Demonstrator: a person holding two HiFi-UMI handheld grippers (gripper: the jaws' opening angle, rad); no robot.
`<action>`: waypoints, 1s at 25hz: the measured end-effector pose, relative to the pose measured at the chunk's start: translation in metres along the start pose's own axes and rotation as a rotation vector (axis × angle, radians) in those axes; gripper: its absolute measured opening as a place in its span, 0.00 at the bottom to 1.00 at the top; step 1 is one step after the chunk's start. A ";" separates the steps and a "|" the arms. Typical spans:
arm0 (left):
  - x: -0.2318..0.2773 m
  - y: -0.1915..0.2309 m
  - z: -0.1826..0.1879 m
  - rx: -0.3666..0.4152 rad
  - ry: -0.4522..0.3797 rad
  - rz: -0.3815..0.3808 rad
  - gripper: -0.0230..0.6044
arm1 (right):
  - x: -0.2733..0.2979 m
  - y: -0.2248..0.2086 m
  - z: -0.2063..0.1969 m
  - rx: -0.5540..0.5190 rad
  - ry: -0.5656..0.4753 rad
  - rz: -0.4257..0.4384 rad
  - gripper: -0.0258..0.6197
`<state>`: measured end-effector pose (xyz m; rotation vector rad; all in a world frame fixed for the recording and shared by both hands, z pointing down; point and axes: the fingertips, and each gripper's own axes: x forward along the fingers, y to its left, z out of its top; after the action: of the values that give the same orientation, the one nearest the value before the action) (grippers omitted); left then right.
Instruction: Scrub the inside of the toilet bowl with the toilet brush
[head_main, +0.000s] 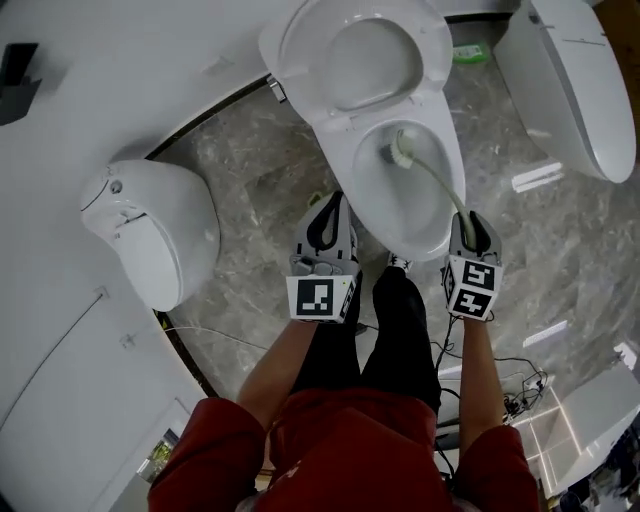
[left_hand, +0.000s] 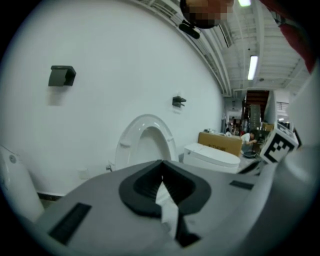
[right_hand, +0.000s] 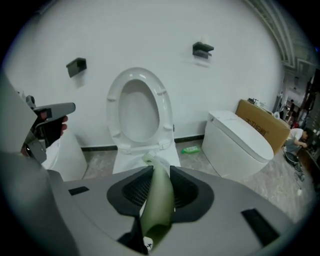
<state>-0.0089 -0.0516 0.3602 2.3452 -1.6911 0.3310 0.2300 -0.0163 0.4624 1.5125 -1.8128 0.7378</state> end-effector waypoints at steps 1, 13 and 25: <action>-0.006 -0.002 0.017 0.005 -0.015 0.011 0.04 | -0.015 0.003 0.014 0.002 -0.030 0.017 0.20; -0.119 -0.018 0.195 -0.010 -0.209 0.209 0.04 | -0.203 0.012 0.187 0.001 -0.465 0.160 0.20; -0.251 0.043 0.322 0.050 -0.382 0.457 0.04 | -0.347 0.111 0.318 -0.130 -0.861 0.308 0.20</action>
<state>-0.1118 0.0586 -0.0218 2.1302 -2.4263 -0.0080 0.1205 -0.0285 -0.0088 1.6044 -2.7000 0.0557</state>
